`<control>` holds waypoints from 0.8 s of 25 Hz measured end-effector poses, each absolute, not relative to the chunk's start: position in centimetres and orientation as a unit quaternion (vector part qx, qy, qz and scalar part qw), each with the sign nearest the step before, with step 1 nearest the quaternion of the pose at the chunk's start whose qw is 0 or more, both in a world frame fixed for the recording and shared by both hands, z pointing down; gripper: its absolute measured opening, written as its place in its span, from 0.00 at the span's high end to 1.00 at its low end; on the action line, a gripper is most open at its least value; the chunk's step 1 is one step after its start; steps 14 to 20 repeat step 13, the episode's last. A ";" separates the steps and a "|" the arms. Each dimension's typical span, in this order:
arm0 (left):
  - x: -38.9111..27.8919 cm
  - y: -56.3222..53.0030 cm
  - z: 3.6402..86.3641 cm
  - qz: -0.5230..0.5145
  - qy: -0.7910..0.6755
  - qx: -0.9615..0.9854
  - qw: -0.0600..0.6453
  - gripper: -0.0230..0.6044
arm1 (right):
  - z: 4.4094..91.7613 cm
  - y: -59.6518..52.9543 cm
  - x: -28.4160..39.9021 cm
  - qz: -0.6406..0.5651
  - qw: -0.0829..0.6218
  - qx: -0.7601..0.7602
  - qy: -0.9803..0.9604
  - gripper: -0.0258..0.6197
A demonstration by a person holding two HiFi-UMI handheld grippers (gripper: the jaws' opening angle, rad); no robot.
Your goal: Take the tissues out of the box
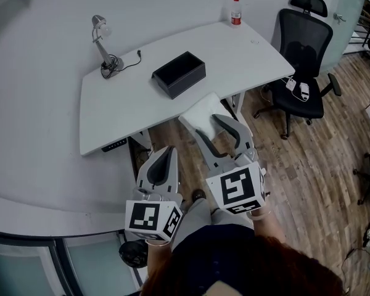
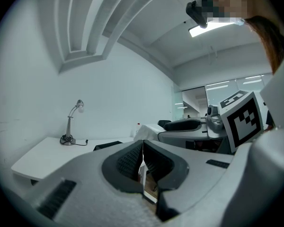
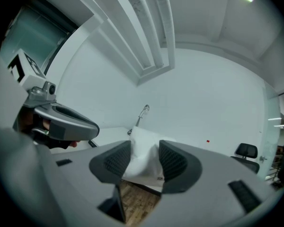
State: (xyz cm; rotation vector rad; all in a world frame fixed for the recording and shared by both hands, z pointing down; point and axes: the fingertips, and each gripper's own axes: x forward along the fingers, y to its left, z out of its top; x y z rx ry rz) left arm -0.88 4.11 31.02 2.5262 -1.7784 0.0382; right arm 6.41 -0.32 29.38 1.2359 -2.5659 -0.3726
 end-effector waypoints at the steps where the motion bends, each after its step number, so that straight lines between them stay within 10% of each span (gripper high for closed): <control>1: -0.9 3.9 31.0 0.013 -0.575 0.818 0.026 0.92 | 29.4 -0.5 6.5 -0.129 0.137 0.428 -0.884 0.65; 20: -2.0 1.4 31.7 0.018 -0.574 0.818 0.031 0.92 | 29.8 -2.6 5.4 -0.126 0.144 0.424 -0.885 0.66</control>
